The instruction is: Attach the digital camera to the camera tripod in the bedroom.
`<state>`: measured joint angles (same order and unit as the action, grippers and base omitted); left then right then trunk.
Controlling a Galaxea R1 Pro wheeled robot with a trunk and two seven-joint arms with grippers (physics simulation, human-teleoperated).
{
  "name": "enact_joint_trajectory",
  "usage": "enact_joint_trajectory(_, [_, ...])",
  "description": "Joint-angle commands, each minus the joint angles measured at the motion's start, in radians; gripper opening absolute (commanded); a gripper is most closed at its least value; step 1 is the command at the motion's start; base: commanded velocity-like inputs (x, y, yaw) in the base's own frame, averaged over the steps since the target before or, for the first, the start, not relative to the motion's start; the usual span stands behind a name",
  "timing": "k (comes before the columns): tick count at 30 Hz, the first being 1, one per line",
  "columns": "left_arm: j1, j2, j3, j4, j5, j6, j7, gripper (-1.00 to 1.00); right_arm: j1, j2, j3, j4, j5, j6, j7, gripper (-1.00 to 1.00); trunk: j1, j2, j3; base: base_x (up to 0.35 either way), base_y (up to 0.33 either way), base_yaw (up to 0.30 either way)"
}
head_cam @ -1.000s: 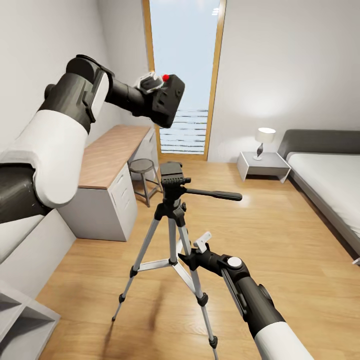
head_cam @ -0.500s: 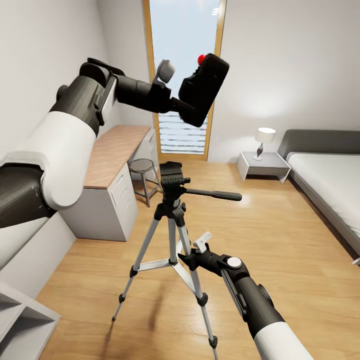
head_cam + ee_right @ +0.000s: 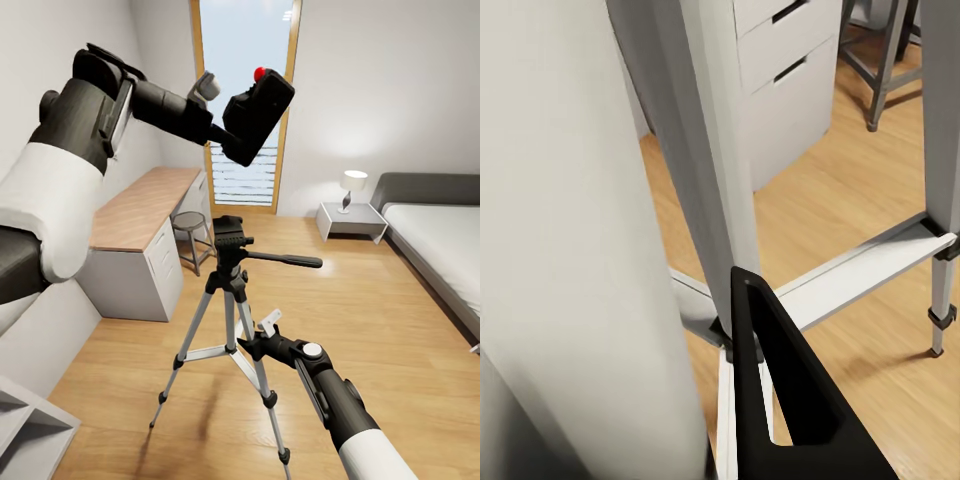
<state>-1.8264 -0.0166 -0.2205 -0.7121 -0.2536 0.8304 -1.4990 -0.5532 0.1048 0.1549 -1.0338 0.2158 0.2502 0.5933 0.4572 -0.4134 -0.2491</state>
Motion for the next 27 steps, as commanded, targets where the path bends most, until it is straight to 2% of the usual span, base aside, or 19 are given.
enact_joint_trajectory(1, [-0.002, 0.155, -0.162, -0.239, -0.009, 0.131, -0.044, -1.0, -0.001, -0.001, -0.002, 0.028, 0.037, 0.06, -0.043, -1.0, 0.001, -0.001, -0.002, 0.0, 0.0, 0.0])
enact_joint_trajectory(2, [-0.002, 0.187, -0.183, -0.275, -0.006, 0.146, -0.049, -1.0, -0.001, -0.001, -0.002, 0.028, 0.037, 0.06, -0.043, -1.0, 0.001, -0.001, -0.002, 0.0, 0.0, 0.0])
enact_joint_trajectory(3, [-0.002, 0.251, -0.225, -0.345, 0.009, 0.167, -0.055, -1.0, -0.001, -0.001, -0.001, 0.028, 0.037, 0.06, -0.043, -1.0, 0.001, -0.001, -0.002, 0.0, 0.0, 0.0])
enact_joint_trajectory(4, [-0.002, 0.282, -0.247, -0.38, 0.023, 0.176, -0.057, -1.0, -0.001, -0.001, -0.001, 0.028, 0.037, 0.06, -0.043, -1.0, 0.001, -0.001, -0.002, 0.0, 0.0, 0.0])
enact_joint_trajectory(8, [-0.002, 0.385, -0.342, -0.492, 0.106, 0.198, -0.062, -1.0, -0.001, -0.001, -0.001, 0.028, 0.037, 0.06, -0.043, -1.0, 0.001, -0.001, -0.002, 0.0, 0.0, 0.0])
enact_joint_trajectory(9, [-0.002, 0.422, -0.392, -0.525, 0.151, 0.203, -0.063, -1.0, -0.001, -0.001, -0.001, 0.028, 0.037, 0.06, -0.044, -1.0, 0.001, -0.001, -0.002, 0.0, 0.0, 0.0])
enact_joint_trajectory(11, [-0.002, 0.449, -0.444, -0.547, 0.191, 0.207, -0.064, -1.0, -0.001, 0.0, -0.001, 0.028, 0.036, 0.06, -0.044, -1.0, 0.001, -0.001, -0.002, 0.0, 0.0, 0.0])
enact_joint_trajectory(12, [-0.002, 0.459, -0.47, -0.555, 0.209, 0.208, -0.064, -1.0, -0.001, -0.001, -0.001, 0.028, 0.036, 0.06, -0.044, -1.0, 0.001, -0.001, -0.002, 0.0, 0.0, 0.0])
enact_joint_trajectory(13, [-0.002, 0.474, -0.518, -0.567, 0.242, 0.21, -0.064, -1.0, -0.001, -0.001, -0.002, 0.028, 0.036, 0.06, -0.044, -1.0, 0.001, -0.001, -0.002, 0.0, 0.0, 0.0])
enact_joint_trajectory(15, [-0.002, 0.482, -0.554, -0.573, 0.273, 0.212, -0.064, -1.0, -0.001, -0.001, -0.002, 0.028, 0.036, 0.06, -0.044, -1.0, 0.001, -0.001, -0.002, 0.0, 0.0, 0.0])
enact_joint_trajectory(16, [-0.002, 0.485, -0.593, -0.577, 0.34, 0.213, -0.064, -1.0, -0.001, -0.001, -0.002, 0.028, 0.035, 0.06, -0.044, -1.0, 0.001, -0.001, -0.002, 0.0, 0.0, 0.0])
enact_joint_trajectory(17, [-0.002, 0.486, -0.607, -0.576, 0.395, 0.214, -0.064, -1.0, -0.001, 0.0, -0.002, 0.028, 0.036, 0.06, -0.044, -1.0, 0.001, -0.001, -0.002, 0.0, 0.0, 0.0])
enact_joint_trajectory(18, [-0.002, 0.487, -0.612, -0.576, 0.426, 0.214, -0.065, -1.0, -0.001, 0.0, -0.002, 0.028, 0.036, 0.06, -0.044, -1.0, 0.001, -0.001, -0.002, 0.0, 0.0, 0.0])
enact_joint_trajectory(21, [-0.003, 0.488, -0.618, -0.577, 0.47, 0.214, -0.065, -1.0, -0.001, 0.0, -0.002, 0.028, 0.036, 0.06, -0.044, -1.0, 0.001, -0.001, -0.002, 0.0, 0.0, 0.0])
enact_joint_trajectory(27, [-0.002, 0.48, -0.631, -0.592, 0.491, 0.214, -0.065, -1.0, -0.001, -0.001, -0.002, 0.027, 0.037, 0.06, -0.044, -1.0, 0.001, -0.001, -0.002, 0.0, 0.0, 0.0])
